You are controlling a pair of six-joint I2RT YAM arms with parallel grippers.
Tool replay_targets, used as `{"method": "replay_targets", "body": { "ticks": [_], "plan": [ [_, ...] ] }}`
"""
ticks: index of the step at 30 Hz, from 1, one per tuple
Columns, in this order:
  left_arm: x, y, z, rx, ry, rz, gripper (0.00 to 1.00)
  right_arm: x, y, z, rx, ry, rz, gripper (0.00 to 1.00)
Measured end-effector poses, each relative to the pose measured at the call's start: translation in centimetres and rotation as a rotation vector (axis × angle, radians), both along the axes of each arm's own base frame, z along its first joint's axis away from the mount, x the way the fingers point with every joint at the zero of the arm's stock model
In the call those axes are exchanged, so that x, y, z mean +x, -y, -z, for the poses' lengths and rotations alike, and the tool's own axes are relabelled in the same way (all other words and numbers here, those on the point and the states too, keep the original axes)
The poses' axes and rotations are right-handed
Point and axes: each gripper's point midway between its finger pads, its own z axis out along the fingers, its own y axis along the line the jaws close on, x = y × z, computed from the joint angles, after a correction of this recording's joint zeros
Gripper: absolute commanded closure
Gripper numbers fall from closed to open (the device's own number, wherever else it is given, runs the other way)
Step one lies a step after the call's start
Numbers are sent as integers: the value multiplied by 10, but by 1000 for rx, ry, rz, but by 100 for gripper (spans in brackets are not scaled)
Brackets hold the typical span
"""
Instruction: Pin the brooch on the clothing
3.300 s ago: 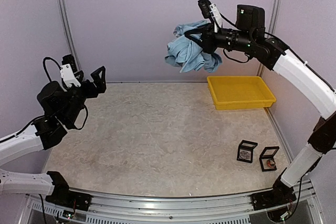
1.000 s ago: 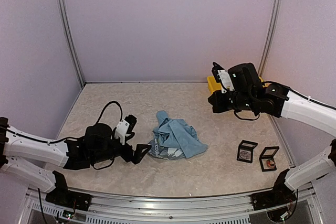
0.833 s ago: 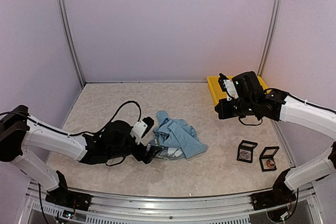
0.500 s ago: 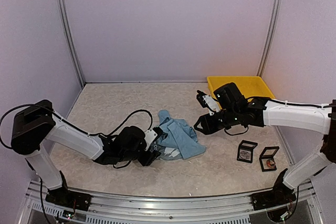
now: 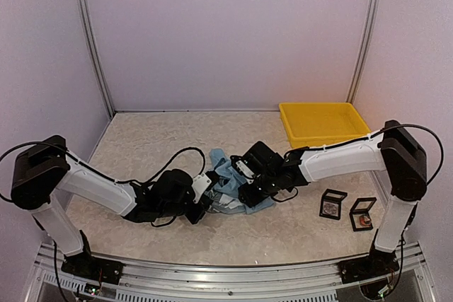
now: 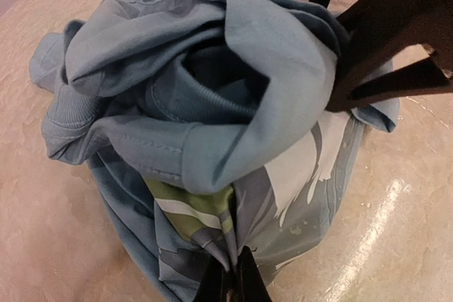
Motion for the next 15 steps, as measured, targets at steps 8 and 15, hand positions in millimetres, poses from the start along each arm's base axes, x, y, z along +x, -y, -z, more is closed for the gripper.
{"method": "replay_targets", "body": {
  "ticks": [8, 15],
  "plan": [
    [0, -11, -30, -43, 39, -37, 100, 36, 2, -23, -54, 118, 104, 100],
    [33, -42, -152, -46, 310, -218, 100, 78, -35, -146, 115, 303, 53, 100]
  ]
}}
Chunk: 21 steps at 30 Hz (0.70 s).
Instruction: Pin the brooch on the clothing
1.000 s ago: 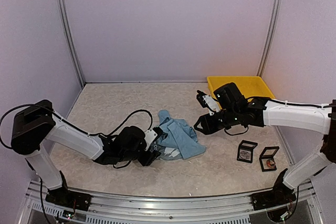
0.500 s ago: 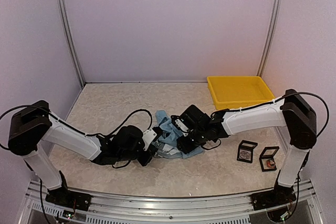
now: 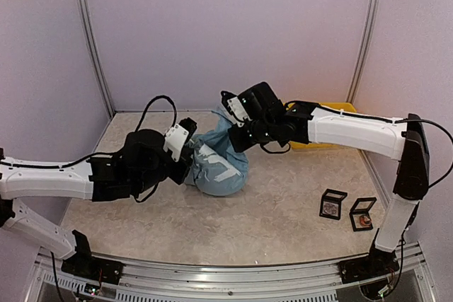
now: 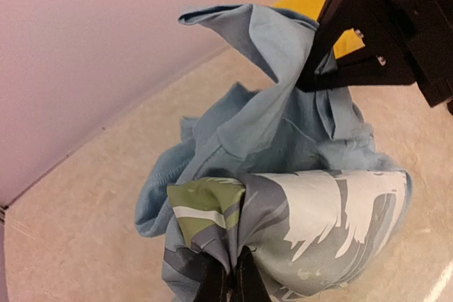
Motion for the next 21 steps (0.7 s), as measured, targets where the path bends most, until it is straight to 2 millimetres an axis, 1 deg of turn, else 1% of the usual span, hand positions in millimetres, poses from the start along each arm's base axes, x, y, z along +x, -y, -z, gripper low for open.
{"method": "replay_targets", "body": {
  "ticks": [1, 2, 3, 4, 5, 6, 7, 8, 9, 10, 12, 13, 14, 15, 16, 17, 18, 19, 20, 21],
  "plan": [
    [7, -3, -37, -26, 62, -40, 100, 5, -8, -33, 53, 50, -19, 100],
    [12, -5, -69, -58, 112, -69, 100, 9, -15, -68, 111, 101, -37, 100],
    [16, -10, -110, -104, 171, -100, 100, 10, -19, -102, 168, 148, -54, 100],
    [16, -15, -145, -147, 219, -123, 100, 8, -20, -137, 231, 199, -72, 100],
    [15, -22, -175, -185, 259, -140, 100, 4, -18, -163, 276, 234, -85, 100],
    [12, -30, -199, -223, 290, -157, 100, -2, -14, -185, 319, 266, -97, 100],
    [9, -37, -217, -250, 313, -167, 100, -10, -8, -203, 355, 287, -108, 100],
    [6, -45, -231, -269, 330, -177, 100, -16, -3, -215, 385, 299, -117, 100],
    [4, -50, -237, -278, 340, -184, 100, -22, 2, -222, 411, 302, -123, 100],
    [4, -53, -237, -273, 340, -188, 100, -28, 6, -223, 431, 297, -130, 100],
    [8, -54, -229, -248, 327, -189, 100, -35, 12, -207, 439, 256, -130, 100],
    [14, -54, -220, -229, 313, -190, 100, -36, 15, -192, 430, 225, -122, 100],
    [24, -53, -208, -202, 292, -193, 100, -36, 16, -172, 414, 184, -112, 100],
    [38, -54, -188, -164, 259, -201, 100, -35, 18, -151, 393, 143, -99, 100],
    [48, -54, -173, -134, 233, -210, 92, -33, 22, -125, 367, 98, -77, 100],
    [62, -56, -153, -95, 199, -222, 70, -29, 29, -102, 340, 56, -50, 100],
    [77, -57, -130, -59, 157, -228, 44, -26, 37, -77, 312, 13, -20, 100],
    [88, -57, -110, -24, 123, -229, 25, -23, 46, -57, 288, -22, 12, 100],
    [102, -57, -89, 0, 80, -234, 16, -19, 56, -36, 267, -58, 46, 100],
    [112, -57, -71, 21, 46, -240, 11, -18, 63, -21, 253, -84, 68, 100]
  ]
}}
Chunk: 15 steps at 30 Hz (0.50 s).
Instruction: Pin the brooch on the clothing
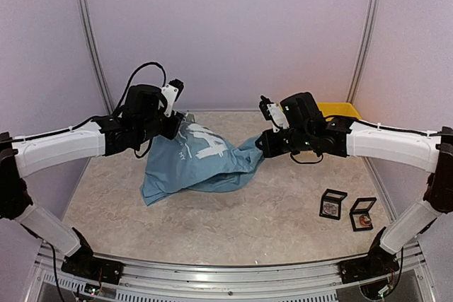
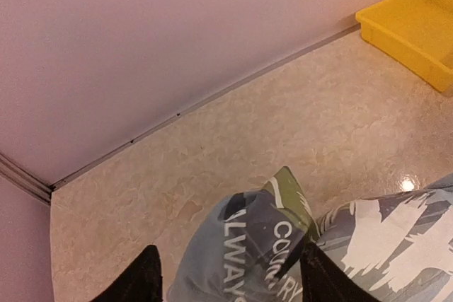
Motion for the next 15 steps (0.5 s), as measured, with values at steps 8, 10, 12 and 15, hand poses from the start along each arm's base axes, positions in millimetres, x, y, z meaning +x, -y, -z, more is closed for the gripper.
{"method": "replay_targets", "body": {
  "ticks": [8, 10, 12, 15],
  "plan": [
    [20, 15, 122, 57, -288, -52, 1, -1, 40, 89, -121, -170, 113, 100],
    [-1, 8, 133, 23, -324, -67, 1, -12, 51, 109, -156, -215, 121, 100],
    [-27, -5, 139, -43, -358, -94, 2, -24, 60, 124, -183, -263, 124, 100],
    [-59, -31, 138, -177, -375, -154, 10, -51, 70, 147, -227, -359, 100, 100]
  ]
}}
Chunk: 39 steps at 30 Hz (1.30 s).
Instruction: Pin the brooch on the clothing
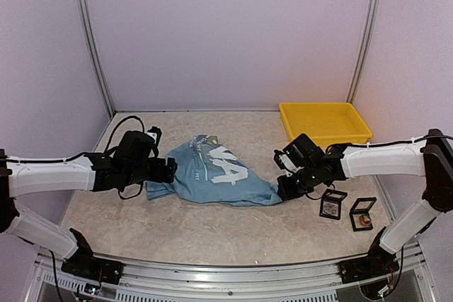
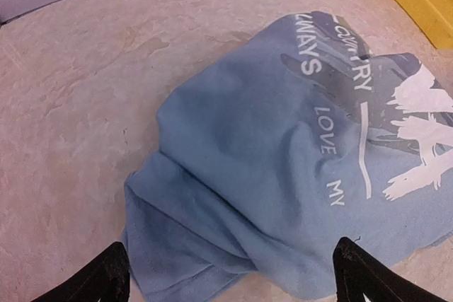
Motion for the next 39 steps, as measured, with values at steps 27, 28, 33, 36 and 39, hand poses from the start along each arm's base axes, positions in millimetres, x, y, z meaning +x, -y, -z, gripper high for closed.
{"method": "replay_targets", "body": {
  "ticks": [27, 28, 33, 36, 39],
  "plan": [
    [-8, -47, 77, -172, -168, -194, 60, -23, 55, -10, -350, -40, 36, 40],
    [-7, -45, 77, -171, -170, -189, 60, -24, 58, 1, -382, -61, 33, 40],
    [1, -39, 78, -167, -171, -182, 57, -32, 70, 31, -458, -115, 25, 40],
    [3, -42, 82, -149, -176, -189, 51, -37, 71, 40, -455, -136, 17, 38],
    [4, -49, 85, -133, -181, -202, 50, -42, 68, 49, -435, -155, 8, 37]
  ]
}}
